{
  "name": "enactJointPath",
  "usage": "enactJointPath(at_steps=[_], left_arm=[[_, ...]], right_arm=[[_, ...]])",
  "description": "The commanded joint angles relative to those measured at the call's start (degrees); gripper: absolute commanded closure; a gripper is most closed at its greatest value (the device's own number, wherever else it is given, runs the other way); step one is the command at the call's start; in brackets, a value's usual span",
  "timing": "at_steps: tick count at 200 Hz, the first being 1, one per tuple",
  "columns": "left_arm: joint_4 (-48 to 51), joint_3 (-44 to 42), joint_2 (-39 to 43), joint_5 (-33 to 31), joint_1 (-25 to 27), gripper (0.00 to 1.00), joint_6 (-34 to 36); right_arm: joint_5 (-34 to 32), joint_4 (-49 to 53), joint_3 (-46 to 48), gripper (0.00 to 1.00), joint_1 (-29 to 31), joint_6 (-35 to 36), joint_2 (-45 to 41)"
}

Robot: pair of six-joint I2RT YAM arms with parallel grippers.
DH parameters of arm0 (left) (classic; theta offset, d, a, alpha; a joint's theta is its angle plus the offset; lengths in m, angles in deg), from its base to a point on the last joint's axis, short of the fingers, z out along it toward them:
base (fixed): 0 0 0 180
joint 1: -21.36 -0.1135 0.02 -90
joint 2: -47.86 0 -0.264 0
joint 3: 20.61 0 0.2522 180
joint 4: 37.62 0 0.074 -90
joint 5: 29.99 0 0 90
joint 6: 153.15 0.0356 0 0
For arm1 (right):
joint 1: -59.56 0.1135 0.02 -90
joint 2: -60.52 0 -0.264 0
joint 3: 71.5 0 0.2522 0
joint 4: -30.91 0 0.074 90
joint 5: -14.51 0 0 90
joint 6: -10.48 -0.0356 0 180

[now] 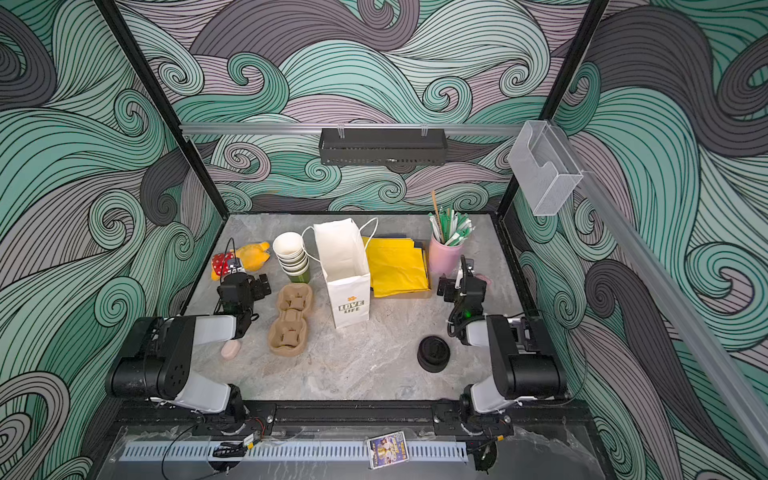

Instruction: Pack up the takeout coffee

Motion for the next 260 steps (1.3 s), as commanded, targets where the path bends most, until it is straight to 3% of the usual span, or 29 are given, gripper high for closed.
enactJointPath(at_steps=[1,196,209,226,260], left_arm=[[-1.0,1.5,-0.9,-0.6,0.4,0.02,0.6],[0.3,1.0,1.7,-0.6,0.3,0.02,0.4],[2.9,1.1,5.9,-1.7,0.6,0.02,1.3],[14.1,2.7,14.9,-5.6,0.6,0.01,-2.7],[33.6,7.1,30.2,-3.4,0.6,0.01,-11.6]], right_arm=[[-0.8,-1.7,-1.0,0.01,0.3,1.0,0.4],[-0.6,-3.8,0.4,0.01,0.3,1.2,-1.9],[-1.4,3.3,-0.2,0.01,0.3,0.9,-7.6],[-3.6,17.8,-3.6,0.01,0.2,-1.8,-16.3],[-2.7,43.0,-10.7,0.03,0.4,-14.4,-27.5]])
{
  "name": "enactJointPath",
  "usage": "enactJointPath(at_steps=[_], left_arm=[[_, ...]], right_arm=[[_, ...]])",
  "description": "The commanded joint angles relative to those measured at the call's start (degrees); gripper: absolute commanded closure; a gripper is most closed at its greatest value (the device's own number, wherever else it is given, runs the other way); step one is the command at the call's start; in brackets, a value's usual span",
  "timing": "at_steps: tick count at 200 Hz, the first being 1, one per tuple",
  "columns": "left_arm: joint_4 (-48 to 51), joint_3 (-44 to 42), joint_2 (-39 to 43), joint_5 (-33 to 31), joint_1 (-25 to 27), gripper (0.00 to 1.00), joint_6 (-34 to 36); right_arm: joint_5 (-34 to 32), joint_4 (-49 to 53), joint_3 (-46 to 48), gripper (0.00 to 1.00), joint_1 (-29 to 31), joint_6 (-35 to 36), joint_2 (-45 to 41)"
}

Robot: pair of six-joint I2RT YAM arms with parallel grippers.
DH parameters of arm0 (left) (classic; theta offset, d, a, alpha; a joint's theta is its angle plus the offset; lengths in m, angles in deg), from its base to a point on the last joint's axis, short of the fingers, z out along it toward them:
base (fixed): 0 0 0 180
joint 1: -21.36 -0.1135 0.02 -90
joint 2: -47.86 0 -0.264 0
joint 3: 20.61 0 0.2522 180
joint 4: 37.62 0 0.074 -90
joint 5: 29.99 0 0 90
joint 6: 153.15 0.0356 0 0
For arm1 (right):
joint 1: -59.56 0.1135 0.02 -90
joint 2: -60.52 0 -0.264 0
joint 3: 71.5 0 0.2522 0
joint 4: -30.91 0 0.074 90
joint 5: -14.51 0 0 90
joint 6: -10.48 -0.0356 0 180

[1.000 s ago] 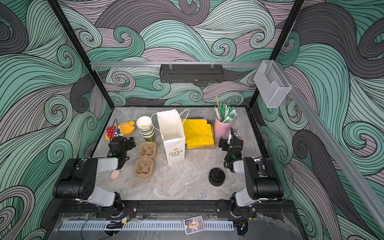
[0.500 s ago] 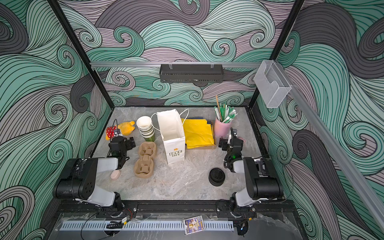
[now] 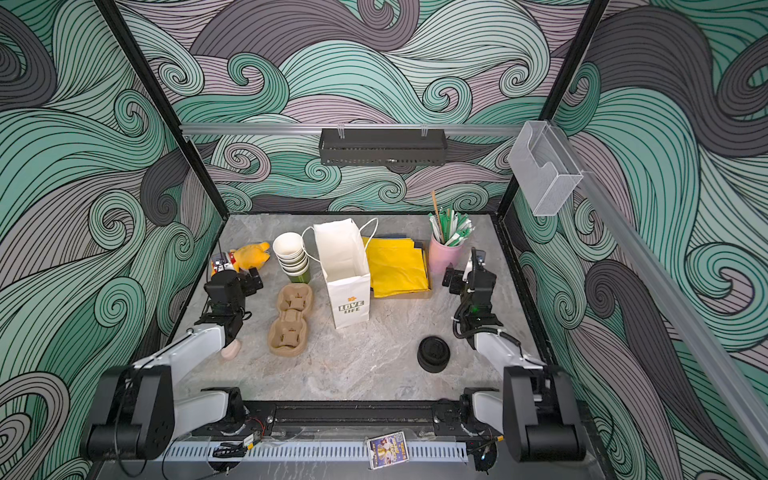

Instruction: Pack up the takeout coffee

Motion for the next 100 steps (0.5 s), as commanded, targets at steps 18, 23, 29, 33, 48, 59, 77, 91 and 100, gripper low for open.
enactJointPath(at_steps=[18,23,29,33,48,59,77,91,100], left_arm=[[23.5,7.8,11.5,4.5,0.3,0.02,-11.6],[26.2,9.4,12.1,6.1,0.3,0.02,-13.0],[29.4,11.4,12.4,8.3,0.2,0.02,-14.2],[31.8,13.2,12.2,10.2,0.2,0.03,-14.6],[40.7,20.6,9.8,17.2,0.3,0.07,-15.6],[47.0,26.4,6.6,22.9,0.3,0.12,-15.0],[58.7,37.8,0.4,28.8,0.4,0.24,-14.1],[66.9,45.8,-4.4,30.6,0.8,0.31,-12.9],[70.7,50.1,-6.6,30.3,1.6,0.33,-11.6]], right_arm=[[3.2,28.6,-5.9,0.05,0.5,-14.5,-9.2],[4.1,30.4,-6.1,0.06,0.4,-15.2,-10.0],[5.5,33.1,-6.5,0.06,0.5,-16.3,-11.3],[6.2,34.6,-6.7,0.06,0.7,-16.8,-12.0],[8.6,40.2,-7.4,0.07,0.9,-17.9,-14.9],[10.0,43.8,-7.8,0.07,1.3,-17.9,-16.8],[10.4,49.3,-8.4,0.08,1.8,-18.5,-20.2],[10.0,51.3,-8.4,0.09,2.1,-19.9,-22.4],[10.3,52.1,-8.4,0.09,2.3,-20.5,-23.6]])
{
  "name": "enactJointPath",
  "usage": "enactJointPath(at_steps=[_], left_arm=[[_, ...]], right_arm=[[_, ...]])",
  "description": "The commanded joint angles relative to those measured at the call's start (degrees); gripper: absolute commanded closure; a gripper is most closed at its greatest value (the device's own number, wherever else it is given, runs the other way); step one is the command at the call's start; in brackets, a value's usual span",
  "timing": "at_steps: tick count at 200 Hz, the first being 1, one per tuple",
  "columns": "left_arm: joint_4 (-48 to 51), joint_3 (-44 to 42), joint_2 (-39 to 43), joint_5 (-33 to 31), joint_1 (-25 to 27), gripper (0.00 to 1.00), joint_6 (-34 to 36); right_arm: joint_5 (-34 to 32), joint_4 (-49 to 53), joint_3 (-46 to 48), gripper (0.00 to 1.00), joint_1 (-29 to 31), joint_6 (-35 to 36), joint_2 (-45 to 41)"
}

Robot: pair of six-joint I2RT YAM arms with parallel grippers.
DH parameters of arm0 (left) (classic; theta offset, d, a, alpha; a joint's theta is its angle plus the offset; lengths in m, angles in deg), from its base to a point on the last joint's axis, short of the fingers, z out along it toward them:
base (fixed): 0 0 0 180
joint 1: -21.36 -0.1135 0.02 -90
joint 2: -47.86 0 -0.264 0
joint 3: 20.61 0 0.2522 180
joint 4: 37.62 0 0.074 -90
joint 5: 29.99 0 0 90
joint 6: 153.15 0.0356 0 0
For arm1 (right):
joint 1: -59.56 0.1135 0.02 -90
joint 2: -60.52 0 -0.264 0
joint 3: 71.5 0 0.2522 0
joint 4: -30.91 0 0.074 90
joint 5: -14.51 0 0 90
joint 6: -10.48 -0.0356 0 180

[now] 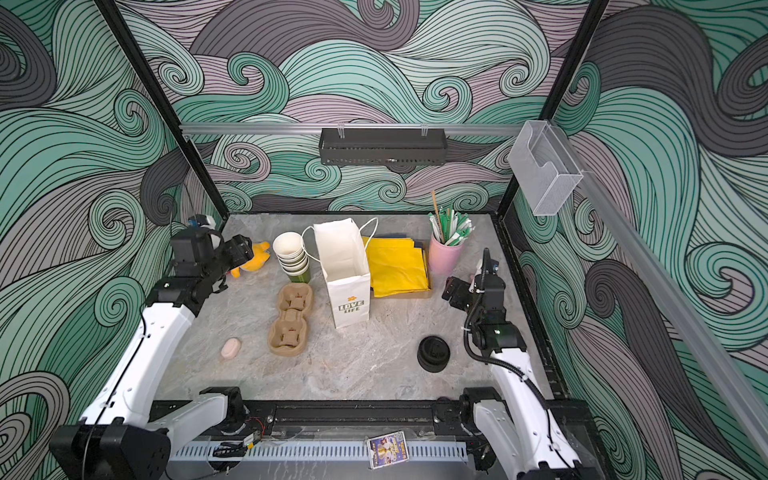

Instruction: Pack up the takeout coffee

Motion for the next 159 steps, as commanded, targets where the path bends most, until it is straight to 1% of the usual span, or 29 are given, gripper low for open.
enactJointPath(at_steps=[1,14,25,54,61,77,102,122,138,159], left_arm=[[20.4,10.3,-4.9,6.9,1.5,0.33,1.8],[23.8,14.6,-7.4,3.0,4.0,0.34,4.1],[24.5,16.8,-9.2,-0.3,5.9,0.34,6.4],[29.0,23.3,-15.6,-2.2,7.8,0.40,9.2],[29.9,24.8,-18.7,-3.0,8.4,0.41,10.0],[31.1,27.7,-22.4,-4.5,9.4,0.50,11.1],[31.0,30.5,-26.2,-8.2,10.8,0.56,12.0],[29.8,31.7,-28.5,-8.8,10.8,0.58,12.2],[30.2,33.5,-30.4,-8.4,10.8,0.62,12.1],[30.1,34.5,-31.7,-8.9,10.9,0.63,12.0]], right_arm=[[1.6,8.2,-1.7,0.09,0.6,-3.6,-3.2],[1.8,8.7,-1.7,0.10,0.8,-4.5,-4.5],[2.0,9.0,-1.8,0.10,1.0,-5.0,-5.1],[2.4,9.7,-2.2,0.11,1.2,-5.4,-5.1],[2.4,9.8,-2.3,0.11,1.2,-5.3,-4.9],[2.3,10.2,-2.4,0.12,1.3,-5.3,-4.5],[2.1,10.6,-2.4,0.12,1.5,-5.7,-4.5],[1.9,10.9,-2.2,0.12,1.5,-5.8,-5.1],[1.7,11.2,-2.2,0.13,1.6,-5.9,-5.7],[1.1,11.2,-2.0,0.13,1.6,-6.2,-6.2]])
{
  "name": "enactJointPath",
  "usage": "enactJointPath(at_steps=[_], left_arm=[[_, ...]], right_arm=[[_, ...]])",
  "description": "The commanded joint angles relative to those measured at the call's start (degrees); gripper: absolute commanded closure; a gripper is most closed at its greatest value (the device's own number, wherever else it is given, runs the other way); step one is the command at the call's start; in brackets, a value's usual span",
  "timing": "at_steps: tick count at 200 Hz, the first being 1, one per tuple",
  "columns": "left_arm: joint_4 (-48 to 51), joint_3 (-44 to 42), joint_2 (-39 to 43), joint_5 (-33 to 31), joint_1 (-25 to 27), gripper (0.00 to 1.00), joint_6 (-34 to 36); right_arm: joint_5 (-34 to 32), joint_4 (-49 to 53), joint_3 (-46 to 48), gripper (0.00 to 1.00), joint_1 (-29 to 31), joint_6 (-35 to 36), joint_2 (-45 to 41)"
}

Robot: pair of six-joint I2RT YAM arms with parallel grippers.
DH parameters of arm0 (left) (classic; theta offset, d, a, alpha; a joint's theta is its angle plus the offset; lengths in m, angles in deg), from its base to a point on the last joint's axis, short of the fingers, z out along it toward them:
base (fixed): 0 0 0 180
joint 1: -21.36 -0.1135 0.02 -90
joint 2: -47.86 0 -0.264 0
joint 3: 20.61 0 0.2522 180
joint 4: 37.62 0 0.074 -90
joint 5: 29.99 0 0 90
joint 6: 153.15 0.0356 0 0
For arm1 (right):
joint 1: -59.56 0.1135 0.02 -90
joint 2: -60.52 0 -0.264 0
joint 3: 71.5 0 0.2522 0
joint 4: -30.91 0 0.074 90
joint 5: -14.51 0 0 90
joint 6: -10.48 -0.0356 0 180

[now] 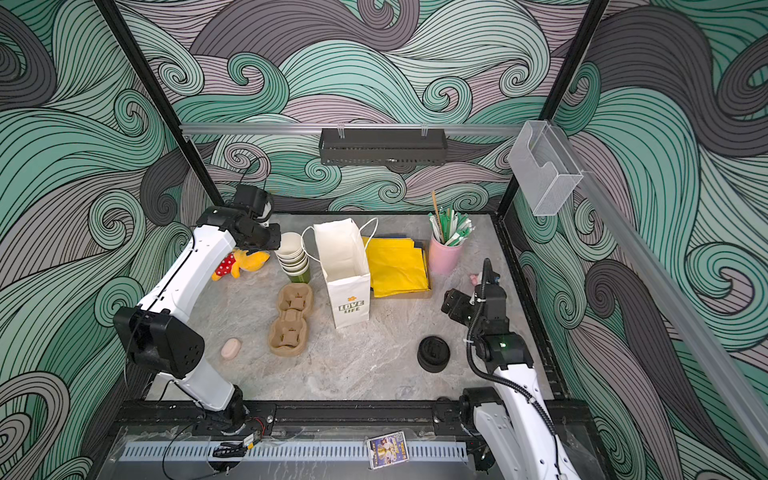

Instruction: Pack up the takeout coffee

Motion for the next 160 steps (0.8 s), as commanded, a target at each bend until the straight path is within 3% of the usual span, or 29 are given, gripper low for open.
enactJointPath(at_steps=[1,60,110,160], left_arm=[[1.6,2.8,-1.2,-1.8,0.3,0.63,0.9],[1.4,3.1,-2.5,-1.8,0.4,0.75,1.1],[1.4,3.0,-3.4,-0.5,0.4,0.77,1.0],[1.4,3.0,-3.6,0.0,0.6,0.86,1.3]], right_arm=[[-0.8,1.2,-1.6,0.13,0.4,-1.2,-0.9],[-0.8,0.1,-1.7,0.14,0.4,-2.3,-0.2],[-0.8,-0.9,-1.9,0.15,0.4,-3.7,-0.1],[-0.9,-1.1,-1.7,0.15,0.5,-4.4,-0.1]])
